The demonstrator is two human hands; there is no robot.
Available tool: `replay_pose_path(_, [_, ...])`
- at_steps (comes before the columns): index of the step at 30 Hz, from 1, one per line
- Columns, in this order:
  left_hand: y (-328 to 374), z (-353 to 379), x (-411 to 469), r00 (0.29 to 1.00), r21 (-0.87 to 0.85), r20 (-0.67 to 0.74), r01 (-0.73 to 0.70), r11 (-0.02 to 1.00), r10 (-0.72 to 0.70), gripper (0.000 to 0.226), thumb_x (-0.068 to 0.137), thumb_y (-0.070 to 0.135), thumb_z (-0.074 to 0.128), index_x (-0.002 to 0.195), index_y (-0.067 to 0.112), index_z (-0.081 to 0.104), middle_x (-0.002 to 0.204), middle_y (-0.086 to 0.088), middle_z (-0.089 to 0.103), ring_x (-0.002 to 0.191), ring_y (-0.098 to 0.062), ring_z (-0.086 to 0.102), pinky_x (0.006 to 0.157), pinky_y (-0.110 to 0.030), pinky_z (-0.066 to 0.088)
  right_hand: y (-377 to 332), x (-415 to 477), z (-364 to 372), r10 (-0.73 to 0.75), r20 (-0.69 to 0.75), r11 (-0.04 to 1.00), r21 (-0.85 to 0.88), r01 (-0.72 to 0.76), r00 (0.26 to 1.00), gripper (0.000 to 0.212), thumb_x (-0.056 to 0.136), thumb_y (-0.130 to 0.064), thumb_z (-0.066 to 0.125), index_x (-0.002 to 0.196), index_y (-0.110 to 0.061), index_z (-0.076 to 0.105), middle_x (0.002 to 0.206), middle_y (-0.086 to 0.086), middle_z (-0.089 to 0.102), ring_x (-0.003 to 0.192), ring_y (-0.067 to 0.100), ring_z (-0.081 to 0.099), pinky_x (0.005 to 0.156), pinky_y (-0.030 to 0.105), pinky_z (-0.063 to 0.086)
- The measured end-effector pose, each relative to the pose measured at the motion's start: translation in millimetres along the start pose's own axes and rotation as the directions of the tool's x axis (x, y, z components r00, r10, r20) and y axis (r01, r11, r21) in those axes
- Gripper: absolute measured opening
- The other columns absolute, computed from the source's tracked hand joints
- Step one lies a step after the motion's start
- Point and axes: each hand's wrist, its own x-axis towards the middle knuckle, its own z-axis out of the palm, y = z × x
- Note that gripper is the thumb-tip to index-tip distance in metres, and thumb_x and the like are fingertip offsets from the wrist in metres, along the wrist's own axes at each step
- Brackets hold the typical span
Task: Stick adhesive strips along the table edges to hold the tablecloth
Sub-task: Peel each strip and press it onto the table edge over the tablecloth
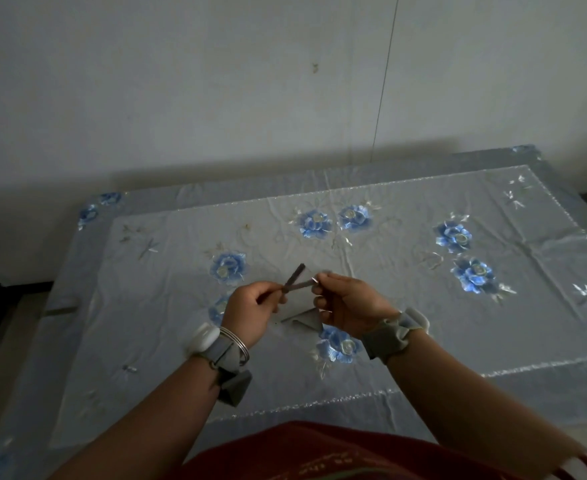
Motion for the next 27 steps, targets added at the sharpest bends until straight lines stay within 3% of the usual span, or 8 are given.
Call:
replay_pose_path(5, [14,-13,-5,0.988,0.211,-0.053,-0.130,0.969,0.145,0.013,0.086,0.006,0.056,0.085,0.011,0.068,0.071,-0.001,0.066,0.062,-0.002,0.062,0.067,-0.018,0.049,-9,-2,6,-0.109,-0.121,0.986,-0.142,0.091,0.987,0.020,0.094,-0.023,0.049,0.081,-0.014,0.062,0.071,-0.001,0.054,0.059,0.010,0.049,0.055,0.024,0.036])
replay_pose_path(7, [17,-19,-4,0.964,0.344,-0.028,-0.239,0.908,0.264,0.013,0.084,0.010,0.057,0.085,0.006,0.070,0.078,-0.010,0.068,0.075,-0.020,0.066,0.072,-0.027,0.048,-16,-4,10,-0.171,-0.145,0.946,-0.302,0.121,0.974,0.016,0.091,-0.026,0.055,0.089,-0.012,0.063,0.074,-0.001,0.056,0.061,0.010,0.051,0.057,0.024,0.040])
replay_pose_path(11, [32,-24,-3,0.926,0.504,-0.082,-0.280,0.817,0.368,0.010,0.082,0.009,0.061,0.081,0.006,0.070,0.079,-0.014,0.067,0.075,-0.030,0.063,0.068,-0.025,0.042,-27,-9,20,-0.376,-0.081,0.680,-0.700,0.216,0.923,0.020,0.084,-0.026,0.066,0.094,-0.010,0.065,0.074,-0.004,0.058,0.063,0.007,0.052,0.058,0.020,0.045])
replay_pose_path(14, [45,-26,-2,0.891,0.519,-0.102,-0.332,0.788,0.443,0.018,0.082,0.018,0.056,0.079,0.008,0.070,0.076,-0.012,0.066,0.072,-0.030,0.063,0.065,-0.028,0.046,-30,-8,24,-0.459,-0.069,0.528,-0.823,0.210,0.885,0.022,0.082,-0.032,0.067,0.097,-0.015,0.064,0.081,-0.003,0.062,0.069,0.009,0.057,0.065,0.021,0.047])
replay_pose_path(19, [58,-31,-8,0.765,0.628,-0.121,-0.434,0.645,0.633,0.027,0.084,0.025,0.049,0.079,0.010,0.070,0.066,-0.007,0.066,0.061,-0.026,0.061,0.057,-0.030,0.050,-37,-14,32,-0.162,-0.144,0.730,-0.683,0.020,0.976,0.034,0.091,-0.043,0.051,0.096,-0.012,0.064,0.080,-0.002,0.070,0.057,0.005,0.061,0.050,0.017,0.047])
replay_pose_path(21, [58,-33,-10,0.731,0.681,-0.087,-0.452,0.576,0.677,0.025,0.085,0.025,0.051,0.078,0.011,0.071,0.063,-0.006,0.066,0.058,-0.025,0.060,0.056,-0.031,0.050,-36,-15,35,-0.159,-0.117,0.814,-0.577,0.063,0.980,0.031,0.091,-0.038,0.054,0.093,-0.010,0.067,0.075,-0.003,0.070,0.053,0.003,0.059,0.048,0.015,0.046])
replay_pose_path(24, [61,-35,-12,0.817,0.575,-0.112,-0.411,0.708,0.565,0.025,0.083,0.031,0.054,0.075,0.016,0.072,0.061,0.001,0.066,0.056,-0.015,0.060,0.058,-0.024,0.049,-37,-8,37,-0.332,-0.134,0.830,-0.513,0.222,0.934,0.016,0.091,-0.022,0.057,0.093,-0.010,0.067,0.072,-0.002,0.064,0.053,0.004,0.053,0.048,0.016,0.044])
replay_pose_path(27, [69,-35,-12,0.978,0.145,-0.123,-0.152,0.978,0.170,0.011,0.079,0.022,0.068,0.083,0.014,0.074,0.068,0.002,0.070,0.060,-0.005,0.062,0.063,-0.017,0.049,-42,-3,40,-0.381,-0.120,0.848,-0.441,0.294,0.917,0.018,0.093,-0.012,0.051,0.089,-0.016,0.068,0.071,0.001,0.061,0.055,0.006,0.051,0.048,0.015,0.043])
